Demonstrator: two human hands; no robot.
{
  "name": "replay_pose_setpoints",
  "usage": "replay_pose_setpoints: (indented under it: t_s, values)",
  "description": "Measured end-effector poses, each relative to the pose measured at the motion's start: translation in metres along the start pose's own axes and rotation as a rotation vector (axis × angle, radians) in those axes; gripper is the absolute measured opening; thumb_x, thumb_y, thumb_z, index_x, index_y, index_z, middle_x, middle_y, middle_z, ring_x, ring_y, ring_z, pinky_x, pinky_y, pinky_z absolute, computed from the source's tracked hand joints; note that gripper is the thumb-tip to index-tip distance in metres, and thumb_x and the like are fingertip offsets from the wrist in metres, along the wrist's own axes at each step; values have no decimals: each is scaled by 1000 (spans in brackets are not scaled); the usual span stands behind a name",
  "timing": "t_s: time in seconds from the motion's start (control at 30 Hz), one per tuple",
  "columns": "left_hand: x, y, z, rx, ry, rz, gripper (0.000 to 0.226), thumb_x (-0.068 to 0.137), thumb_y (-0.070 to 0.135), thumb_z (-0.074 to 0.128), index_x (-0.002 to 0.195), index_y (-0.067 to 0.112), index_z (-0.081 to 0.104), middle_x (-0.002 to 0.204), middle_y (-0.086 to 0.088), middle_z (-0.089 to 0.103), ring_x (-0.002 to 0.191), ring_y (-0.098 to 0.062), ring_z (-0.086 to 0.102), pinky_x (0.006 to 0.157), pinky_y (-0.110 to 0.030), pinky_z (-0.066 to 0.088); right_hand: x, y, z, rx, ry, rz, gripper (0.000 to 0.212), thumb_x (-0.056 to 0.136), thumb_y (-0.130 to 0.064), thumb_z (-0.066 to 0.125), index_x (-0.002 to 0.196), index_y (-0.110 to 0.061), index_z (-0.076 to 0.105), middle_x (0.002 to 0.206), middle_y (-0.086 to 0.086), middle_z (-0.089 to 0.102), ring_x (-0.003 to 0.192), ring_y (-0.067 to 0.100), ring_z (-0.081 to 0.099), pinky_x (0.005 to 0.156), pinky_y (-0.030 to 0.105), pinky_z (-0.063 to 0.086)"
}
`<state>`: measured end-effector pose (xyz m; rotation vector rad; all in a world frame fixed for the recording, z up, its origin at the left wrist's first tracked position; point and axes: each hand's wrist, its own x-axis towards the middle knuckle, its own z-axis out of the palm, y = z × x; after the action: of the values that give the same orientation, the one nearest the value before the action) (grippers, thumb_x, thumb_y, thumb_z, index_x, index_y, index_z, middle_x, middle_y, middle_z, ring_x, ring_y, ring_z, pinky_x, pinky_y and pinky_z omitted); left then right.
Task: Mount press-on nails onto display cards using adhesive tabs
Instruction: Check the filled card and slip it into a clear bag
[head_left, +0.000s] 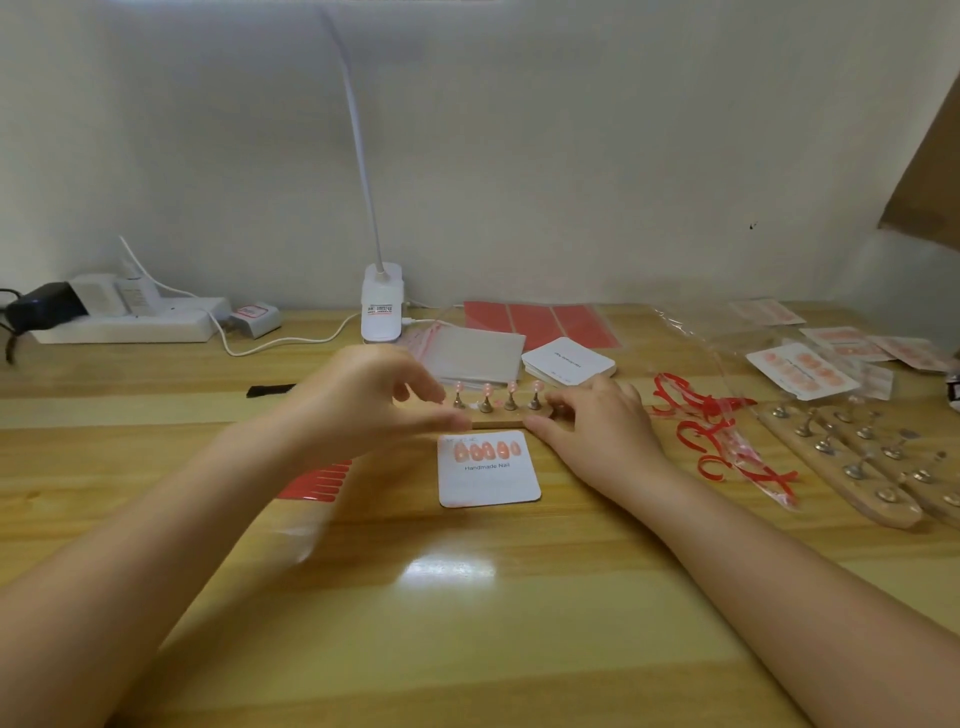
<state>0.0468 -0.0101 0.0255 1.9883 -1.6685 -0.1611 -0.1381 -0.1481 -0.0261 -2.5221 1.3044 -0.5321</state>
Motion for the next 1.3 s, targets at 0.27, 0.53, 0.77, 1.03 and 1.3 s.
replay_pose_setpoints:
  t_s: [0.27, 0.53, 0.77, 1.03, 1.3]
  values:
    - [3, -30, 40, -138, 125, -125, 90, 79, 29, 73, 150, 29, 18, 139, 7, 46, 125, -11, 44, 99, -28, 39, 2, 2, -1, 144, 55, -1, 50, 82, -49, 70, 123, -22, 65, 118, 3, 58, 116, 23, 46, 94, 34, 41]
    - [8, -39, 51, 47, 161, -56, 80, 87, 37, 67, 151, 26, 20, 134, 16, 53, 131, -13, 35, 109, -37, 24, 3, 5, 3, 180, 69, -32, 47, 81, -47, 72, 121, -25, 65, 116, 1, 61, 115, 25, 49, 97, 34, 40]
    - [12, -40, 56, 98, 140, -62, 73, 93, 38, 59, 152, 25, 18, 132, 12, 56, 132, -13, 34, 109, -35, 21, 4, 5, 5, 228, 48, -53, 33, 86, -46, 63, 116, -35, 69, 95, -8, 52, 117, 27, 44, 90, 31, 37]
    - [9, -40, 56, 134, 205, 19, 75, 90, 41, 62, 151, 25, 20, 124, 12, 61, 127, -13, 43, 104, -31, 23, 6, 6, 4, 327, 162, -123, 19, 85, -32, 72, 100, -22, 78, 70, -25, 45, 87, 11, 56, 72, 26, 38]
    - [0, -18, 26, 346, 260, 307, 68, 80, 29, 73, 140, 20, 41, 121, 4, 57, 109, -18, 52, 95, -32, 35, 4, 3, 2, 258, 188, -147, 14, 90, -27, 67, 90, -21, 79, 74, -20, 54, 85, 13, 53, 62, 23, 34]
